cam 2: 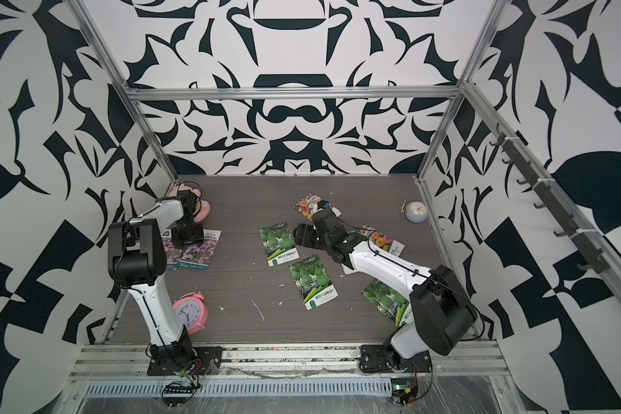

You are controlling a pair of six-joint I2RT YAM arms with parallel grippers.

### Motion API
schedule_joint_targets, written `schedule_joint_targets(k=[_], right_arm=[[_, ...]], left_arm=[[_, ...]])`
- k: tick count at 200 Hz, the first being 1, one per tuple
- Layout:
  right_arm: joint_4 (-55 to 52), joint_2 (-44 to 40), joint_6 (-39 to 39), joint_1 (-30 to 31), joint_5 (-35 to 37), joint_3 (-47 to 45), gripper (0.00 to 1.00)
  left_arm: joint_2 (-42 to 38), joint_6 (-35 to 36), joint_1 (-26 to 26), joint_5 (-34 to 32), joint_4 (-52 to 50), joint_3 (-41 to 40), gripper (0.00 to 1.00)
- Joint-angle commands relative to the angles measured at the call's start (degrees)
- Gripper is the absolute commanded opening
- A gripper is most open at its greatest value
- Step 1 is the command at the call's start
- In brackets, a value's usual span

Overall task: Arrange the seed packets in a row
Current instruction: Move the seed packet to the center of the board.

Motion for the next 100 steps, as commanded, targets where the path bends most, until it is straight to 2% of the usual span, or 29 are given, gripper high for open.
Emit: schedule_joint_targets(k=[1,38,57,100], right_arm=[[0.45,-0.26,-0.12,-0.09,0.09,0.29,0.75],[0.45,0.02,-0.06,-0.05,0.04,0.33,0.75],[0.26,-0.41,-0.04,-0.12,0.11,0.26,0.74],[-0.71,-2.83,-0.08,-0.21,1.38,-0.18,0.75]], left_arm=[[2.91,-1.70,0.71,-1.20,-1.87,-2.55,0.52],[4.09,-4.09,0.71,-2.81,-2.46,-1.34,0.51],[3.63,-3.49,0.69,-1.20,-2.91,-0.54,0.51],[-1.00,-2.86,0.33,1.52,-6.16,2.03,0.57]])
